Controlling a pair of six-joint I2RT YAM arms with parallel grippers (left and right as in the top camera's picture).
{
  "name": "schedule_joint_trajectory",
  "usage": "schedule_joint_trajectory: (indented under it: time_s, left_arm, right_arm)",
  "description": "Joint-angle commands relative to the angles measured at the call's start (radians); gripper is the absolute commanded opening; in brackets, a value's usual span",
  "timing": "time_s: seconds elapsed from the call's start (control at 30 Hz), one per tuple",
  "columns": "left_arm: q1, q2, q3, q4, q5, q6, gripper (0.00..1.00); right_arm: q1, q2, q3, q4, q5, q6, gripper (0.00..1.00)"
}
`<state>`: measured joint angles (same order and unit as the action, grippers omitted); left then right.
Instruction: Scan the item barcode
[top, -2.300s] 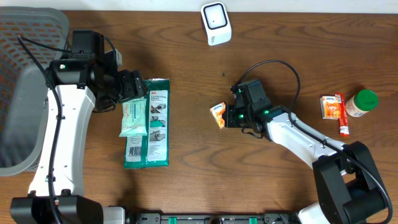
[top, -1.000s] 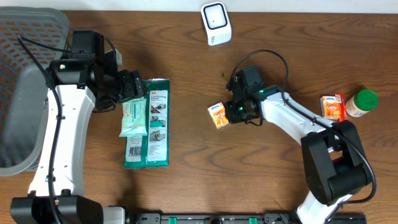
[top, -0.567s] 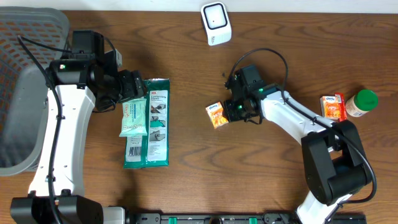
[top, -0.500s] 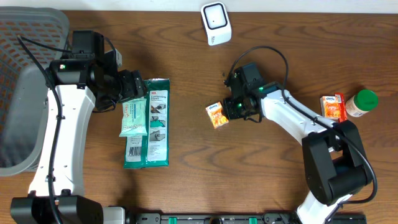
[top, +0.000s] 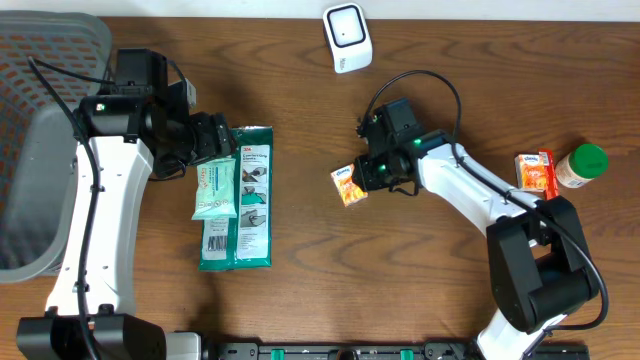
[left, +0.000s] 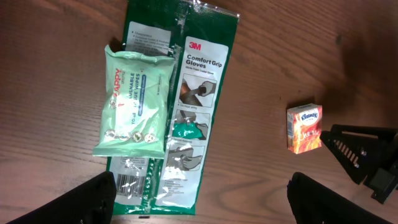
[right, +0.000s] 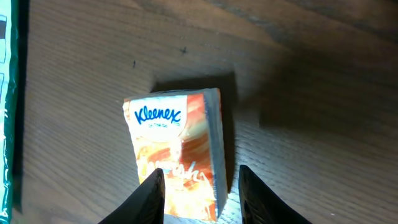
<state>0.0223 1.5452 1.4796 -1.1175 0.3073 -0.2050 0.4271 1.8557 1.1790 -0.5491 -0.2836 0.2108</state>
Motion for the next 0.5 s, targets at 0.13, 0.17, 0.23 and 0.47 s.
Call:
schedule_joint_trajectory:
  time_s: [0.13, 0.17, 0.23, 0.47]
  left_arm:
    - [-0.002, 0.003, -0.002, 0.000, -0.014, 0.013, 0.89]
    - [-0.002, 0.003, -0.002, 0.000, -0.014, 0.013, 0.89]
    - [-0.002, 0.003, -0.002, 0.000, -0.014, 0.013, 0.89]
    - [-0.002, 0.003, -0.002, 0.000, -0.014, 0.013, 0.89]
  right_arm:
    - [0.007, -0.021, -0.018, 0.000, 0.063, -0.010, 0.32]
    - [0.007, -0.021, -0.018, 0.000, 0.063, -0.010, 0.32]
    - [0.007, -0.021, -0.019, 0.002, 0.063, -0.010, 0.32]
    - [0.007, -0.021, -0.031, 0.010, 0.061, -0.006, 0.32]
